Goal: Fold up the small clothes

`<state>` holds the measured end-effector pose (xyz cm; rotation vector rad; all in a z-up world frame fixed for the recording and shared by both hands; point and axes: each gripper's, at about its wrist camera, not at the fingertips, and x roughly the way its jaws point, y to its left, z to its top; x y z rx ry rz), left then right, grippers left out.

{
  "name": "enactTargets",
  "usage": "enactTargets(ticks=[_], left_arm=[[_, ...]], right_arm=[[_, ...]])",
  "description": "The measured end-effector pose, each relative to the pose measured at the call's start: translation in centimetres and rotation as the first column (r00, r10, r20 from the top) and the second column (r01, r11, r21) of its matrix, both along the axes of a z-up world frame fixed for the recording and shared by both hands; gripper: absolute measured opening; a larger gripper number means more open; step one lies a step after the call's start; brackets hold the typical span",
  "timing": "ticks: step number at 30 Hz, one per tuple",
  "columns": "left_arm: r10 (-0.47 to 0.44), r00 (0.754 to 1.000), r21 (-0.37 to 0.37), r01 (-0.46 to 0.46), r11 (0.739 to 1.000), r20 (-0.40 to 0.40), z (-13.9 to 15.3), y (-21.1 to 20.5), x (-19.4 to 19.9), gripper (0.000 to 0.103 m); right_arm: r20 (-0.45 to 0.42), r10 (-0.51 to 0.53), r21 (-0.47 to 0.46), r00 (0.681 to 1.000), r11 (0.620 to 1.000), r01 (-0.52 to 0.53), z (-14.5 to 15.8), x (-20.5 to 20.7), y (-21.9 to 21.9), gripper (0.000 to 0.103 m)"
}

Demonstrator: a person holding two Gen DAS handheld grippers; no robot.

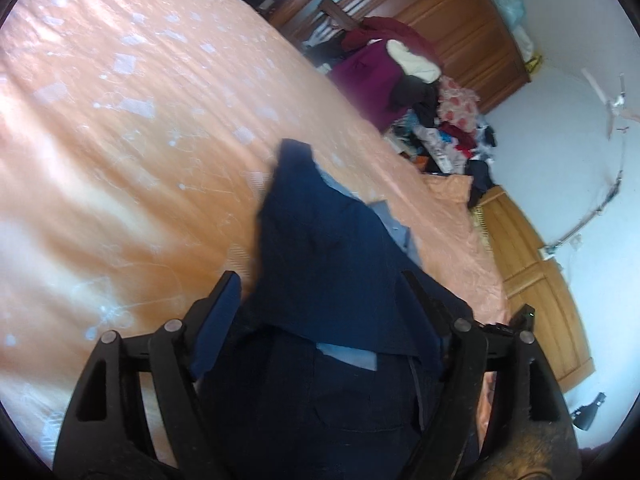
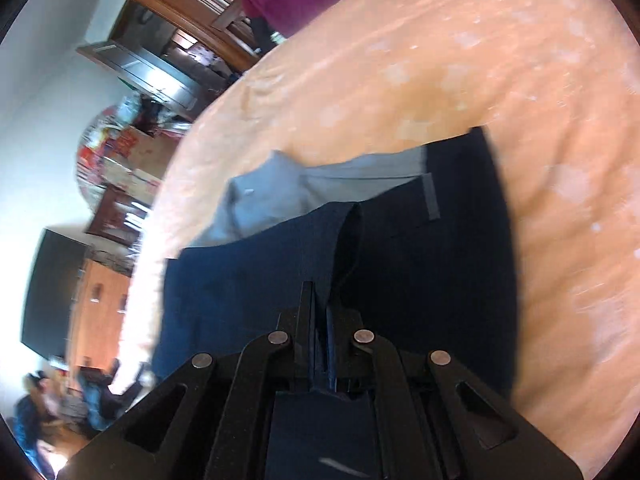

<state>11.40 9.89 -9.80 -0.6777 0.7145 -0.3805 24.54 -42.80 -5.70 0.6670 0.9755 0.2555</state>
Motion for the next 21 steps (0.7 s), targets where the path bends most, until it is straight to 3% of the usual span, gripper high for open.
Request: enactTargets(ticks=[2,5,9,12,14,16,17,18,21], left_arm=[[0.004,1.0,0.028,-0.003,1.0,-0.025,0.3,-0.3,0.3,0.079],[-0.042,0.999,0.098,0.041,0.994,0.012,2.3,-1.9,0.6,0.079],[-0.154,0.988,0.249,0.151,0.957,-0.009,4.4,-6.0,3.3,0.085],[-0.174,0.982,0.318,0.187,0.93,-0.07,2.5,-7.2,6.4,0.084],[-0.156,0.974,0.328,0.202,0.923,-0.162,0.0,-6.8,8.3,0.082],[-0.13,0.964,0.359,0.208,0.91,-0.231,-2.0,-5.8,8.7,0.076],[-0.135,0.963,0.349,0.212,0.913,-0.233,-2.3,-5.1,8.4,0.068],[-0.127,0.963,0.35,0.206,0.914,-0.237,-2.3,-4.2,7.7,0.07],[-0.097,0.965,0.346,0.18,0.921,-0.244,-2.0,-0.6,4.7,0.074]], right_arm=[[-0.012,-0.011,0.007,1.0,1.0,0.011,-0.4,-0.4,-0.5,0.006],[-0.039,0.019,-0.091,0.999,0.996,-0.023,-0.6,-1.2,-0.3,0.019],[0.073,-0.021,-0.213,0.997,0.976,0.036,3.2,-3.3,0.5,0.022],[0.103,0.119,-0.126,0.988,0.986,-0.105,3.7,-3.3,3.0,0.023],[0.068,0.199,-0.063,0.978,0.979,-0.195,1.5,-2.5,4.9,0.023],[-0.011,0.217,-0.067,0.976,0.974,-0.217,-1.2,-1.9,5.3,0.023],[-0.052,0.215,-0.068,0.975,0.974,-0.218,-2.6,-1.8,4.8,0.019],[-0.073,0.203,-0.067,0.976,0.976,-0.208,-3.6,-2.1,4.1,0.013],[-0.072,0.183,0.011,0.98,0.983,-0.183,-4.2,-3.5,1.6,0.008]])
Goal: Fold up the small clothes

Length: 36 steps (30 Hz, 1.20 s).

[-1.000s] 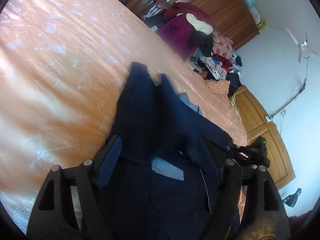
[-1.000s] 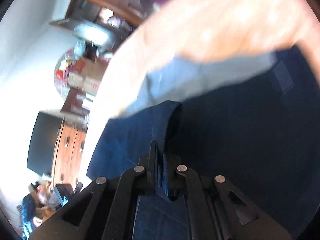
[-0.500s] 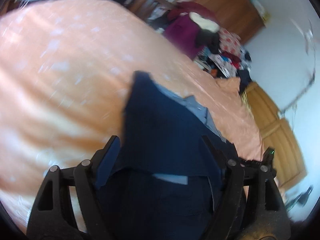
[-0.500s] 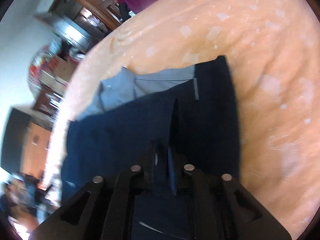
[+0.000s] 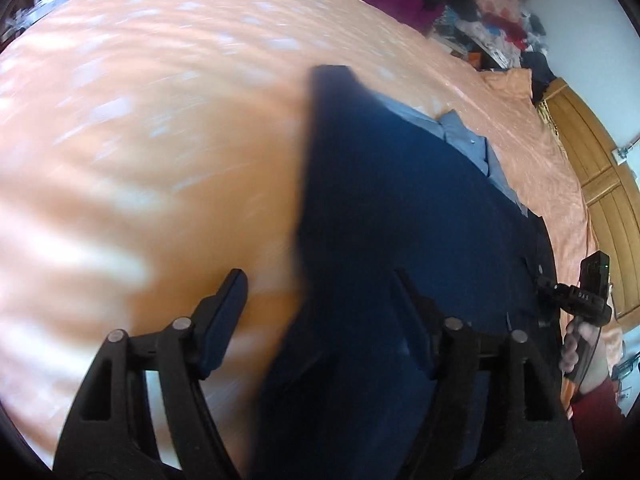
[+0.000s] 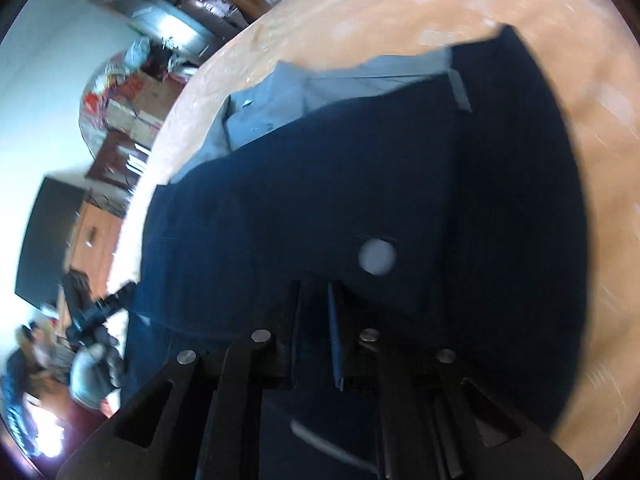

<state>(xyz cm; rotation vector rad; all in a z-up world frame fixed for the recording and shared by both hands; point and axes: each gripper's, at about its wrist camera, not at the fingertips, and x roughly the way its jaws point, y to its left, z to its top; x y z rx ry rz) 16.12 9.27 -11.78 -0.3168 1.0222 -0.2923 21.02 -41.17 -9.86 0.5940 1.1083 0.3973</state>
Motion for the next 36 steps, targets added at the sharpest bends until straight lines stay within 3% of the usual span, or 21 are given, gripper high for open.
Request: enactTargets(ticks=[2,3,6,7,10,13,17,23,30,36], left_arm=[[0.058,0.998,-0.015,-0.058,0.998,0.0,0.2,3.4,-2.7,0.074],[0.094,0.996,-0.018,-0.094,0.995,0.003,0.5,5.0,-4.1,0.074],[0.175,0.984,-0.033,-0.174,0.984,0.03,2.3,8.0,-8.2,0.076],[0.188,0.981,-0.028,-0.187,0.982,0.043,2.9,8.7,-9.9,0.077],[0.169,0.983,-0.035,-0.167,0.985,0.068,4.2,8.1,-13.9,0.08],[0.125,0.989,-0.14,-0.114,0.984,0.074,4.2,7.6,-17.7,0.081],[0.066,0.996,-0.254,-0.048,0.966,0.064,3.1,6.4,-21.2,0.082],[0.036,0.999,-0.343,-0.033,0.939,0.003,0.9,6.3,-24.7,0.082],[0.04,0.999,-0.354,-0.05,0.934,-0.034,-0.3,7.5,-26.6,0.082],[0.02,0.998,-0.361,-0.041,0.932,-0.062,-1.6,7.8,-27.1,0.082]], right_arm=[[0.003,-0.009,-0.041,1.0,0.999,0.009,0.7,-1.3,-1.2,0.013],[0.004,-0.02,-0.116,1.0,0.993,0.02,1.4,-2.3,-1.7,0.017],[0.039,-0.013,-0.191,0.999,0.981,0.02,3.7,-5.4,-2.0,0.044],[0.063,-0.005,-0.204,0.998,0.979,0.018,5.0,-7.3,-2.2,0.045],[0.098,-0.007,-0.193,0.995,0.981,0.026,8.0,-13.1,-3.0,0.05],[0.094,-0.019,-0.159,0.995,0.987,0.034,9.6,-19.0,-3.6,0.064],[0.04,-0.018,-0.144,0.999,0.989,0.023,9.9,-25.8,-4.0,0.064],[-0.063,-0.017,-0.116,0.998,0.993,0.01,7.7,-32.7,-4.5,0.065],[-0.128,-0.005,-0.075,0.992,0.997,-0.005,5.3,-35.2,-3.2,0.065],[-0.156,0.036,-0.1,0.987,0.994,-0.052,4.3,-35.4,-1.8,0.066]])
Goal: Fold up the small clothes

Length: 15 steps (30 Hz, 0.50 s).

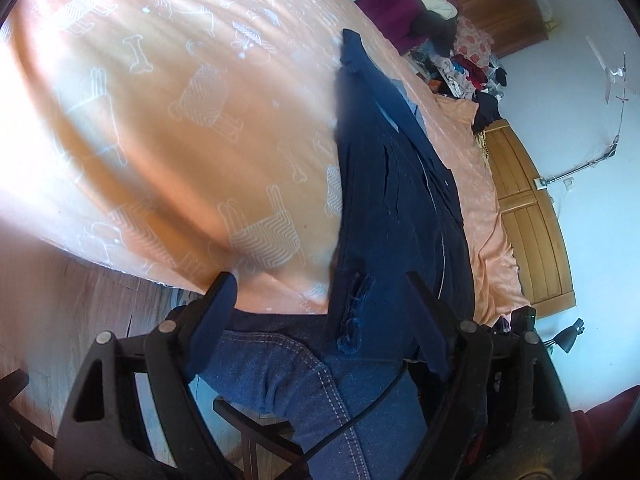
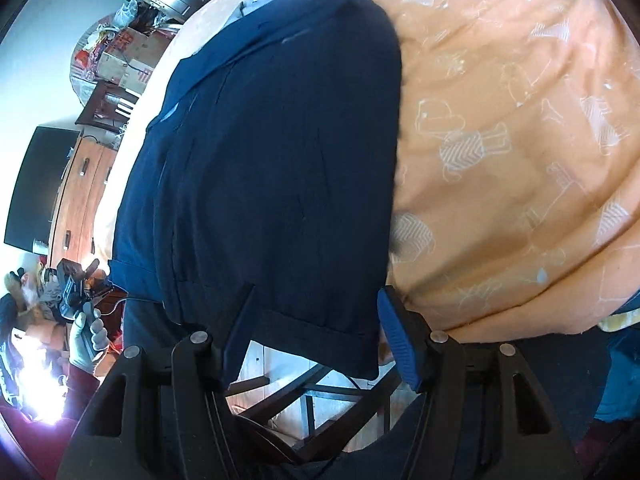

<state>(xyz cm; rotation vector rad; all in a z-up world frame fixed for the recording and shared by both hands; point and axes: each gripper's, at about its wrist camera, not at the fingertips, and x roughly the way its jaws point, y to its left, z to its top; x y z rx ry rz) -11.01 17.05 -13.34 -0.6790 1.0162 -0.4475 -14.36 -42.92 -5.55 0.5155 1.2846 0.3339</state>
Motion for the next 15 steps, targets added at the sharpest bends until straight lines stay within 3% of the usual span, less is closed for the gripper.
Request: enactTargets(ticks=[9,15], left_arm=[[-0.047,0.999,0.024,0.047,0.999,-0.003,-0.4,-0.3,0.0,0.084],[-0.124,0.992,0.043,0.124,0.991,-0.013,-0.6,-1.4,0.2,0.084]], right_arm=[[-0.062,0.005,0.037,0.998,0.999,-0.003,-1.7,-1.1,0.6,0.068],[-0.084,0.04,0.005,0.996,0.999,-0.04,-2.5,-1.6,1.3,0.07]])
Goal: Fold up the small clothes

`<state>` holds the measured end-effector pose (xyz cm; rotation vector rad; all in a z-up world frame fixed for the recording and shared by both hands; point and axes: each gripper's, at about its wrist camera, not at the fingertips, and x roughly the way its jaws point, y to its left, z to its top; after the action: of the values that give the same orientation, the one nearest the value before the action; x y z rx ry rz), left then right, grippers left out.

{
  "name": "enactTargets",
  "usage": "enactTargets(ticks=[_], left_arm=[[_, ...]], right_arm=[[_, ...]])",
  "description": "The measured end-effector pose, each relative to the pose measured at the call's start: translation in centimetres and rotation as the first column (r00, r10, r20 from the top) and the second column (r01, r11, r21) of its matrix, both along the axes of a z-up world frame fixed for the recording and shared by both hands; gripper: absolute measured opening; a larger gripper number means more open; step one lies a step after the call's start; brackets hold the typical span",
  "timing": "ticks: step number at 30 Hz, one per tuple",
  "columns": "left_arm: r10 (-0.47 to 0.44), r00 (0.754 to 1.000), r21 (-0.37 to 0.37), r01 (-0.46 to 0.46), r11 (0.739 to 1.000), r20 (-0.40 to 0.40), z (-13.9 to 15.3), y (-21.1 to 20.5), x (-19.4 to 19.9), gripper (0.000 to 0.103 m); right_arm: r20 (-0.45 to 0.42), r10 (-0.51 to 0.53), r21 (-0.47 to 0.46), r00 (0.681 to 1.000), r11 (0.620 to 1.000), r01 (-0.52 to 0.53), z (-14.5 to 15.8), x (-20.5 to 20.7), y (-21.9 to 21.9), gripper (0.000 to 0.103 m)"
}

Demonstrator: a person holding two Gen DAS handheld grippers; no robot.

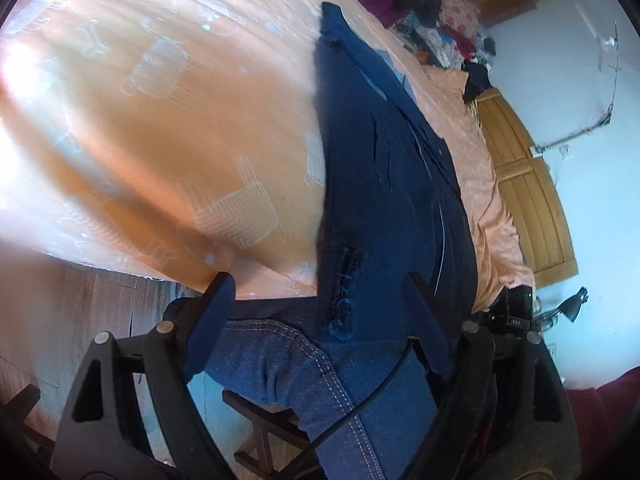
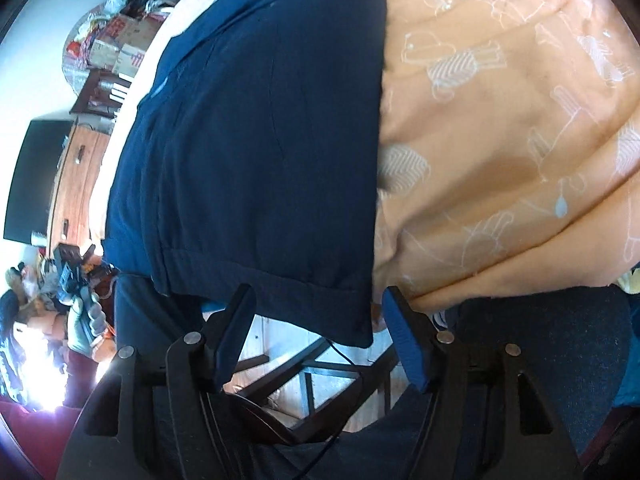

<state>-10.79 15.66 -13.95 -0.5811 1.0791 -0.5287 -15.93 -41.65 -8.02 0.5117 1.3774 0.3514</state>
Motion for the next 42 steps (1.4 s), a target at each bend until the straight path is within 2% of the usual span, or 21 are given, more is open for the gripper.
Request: enactTargets(ticks=[3,5,10,12,16,18,19,21,26,29,36,39,41,42], left_arm=[[-0.034,0.999,0.019,0.034,0.999,-0.012,-0.1,-0.5,0.3,0.084],[-0.037,0.999,0.034,0.038,0.999,-0.013,-0.1,-0.5,0.4,0.084],[-0.046,0.999,0.003,0.046,0.999,-0.008,-0.2,-0.3,0.4,0.084],[-0.057,0.998,0.011,0.057,0.998,-0.017,-0.3,-0.6,0.5,0.084],[-0.083,0.996,0.049,0.084,0.995,-0.011,0.1,-1.6,0.6,0.084],[-0.081,0.997,0.068,0.082,0.994,-0.014,0.1,-1.8,0.8,0.084],[-0.078,0.997,0.08,0.079,0.994,-0.016,0.1,-1.8,0.8,0.084],[-0.076,0.997,0.117,0.077,0.99,-0.02,0.1,-2.0,0.9,0.084],[-0.076,0.997,0.128,0.078,0.989,-0.025,0.0,-2.2,1.0,0.084],[-0.077,0.997,0.125,0.08,0.989,-0.026,0.0,-2.2,0.8,0.084],[-0.074,0.997,0.125,0.077,0.989,-0.027,0.0,-2.2,0.7,0.084],[-0.07,0.997,0.123,0.073,0.99,-0.029,-0.1,-2.2,0.7,0.085],[-0.072,0.997,0.126,0.075,0.989,-0.03,0.1,-2.3,0.5,0.085],[-0.076,0.997,0.128,0.079,0.989,-0.03,0.2,-2.4,0.4,0.084]], right_arm=[[-0.014,0.01,-0.001,1.0,1.0,-0.01,-0.6,0.2,0.5,0.07],[-0.028,0.016,-0.05,0.999,0.999,-0.017,-1.0,0.4,0.7,0.07],[-0.055,0.024,-0.08,0.998,0.996,-0.029,-1.5,0.6,0.5,0.073],[-0.072,0.022,-0.074,0.997,0.997,-0.028,-2.1,0.8,0.6,0.073],[-0.05,0.032,-0.04,0.998,0.999,-0.034,-1.7,1.0,1.6,0.074],[-0.04,0.042,-0.124,0.998,0.991,-0.047,-1.3,1.2,2.2,0.074],[-0.026,0.076,-0.207,0.997,0.975,-0.08,-0.7,1.1,3.0,0.074],[0.011,0.15,-0.418,0.989,0.899,-0.132,0.8,0.8,5.4,0.074],[0.097,0.24,-0.597,0.966,0.791,-0.137,3.3,0.3,8.7,0.074],[0.119,0.268,-0.644,0.956,0.754,-0.131,3.8,0.2,9.7,0.074],[0.12,0.268,-0.656,0.956,0.744,-0.126,3.9,0.3,10.2,0.074],[0.114,0.26,-0.652,0.959,0.748,-0.125,3.6,0.1,8.8,0.074],[0.112,0.234,-0.616,0.966,0.779,-0.118,3.3,0.4,7.6,0.074],[0.112,0.183,-0.537,0.977,0.838,-0.095,3.2,0.5,6.4,0.074]])
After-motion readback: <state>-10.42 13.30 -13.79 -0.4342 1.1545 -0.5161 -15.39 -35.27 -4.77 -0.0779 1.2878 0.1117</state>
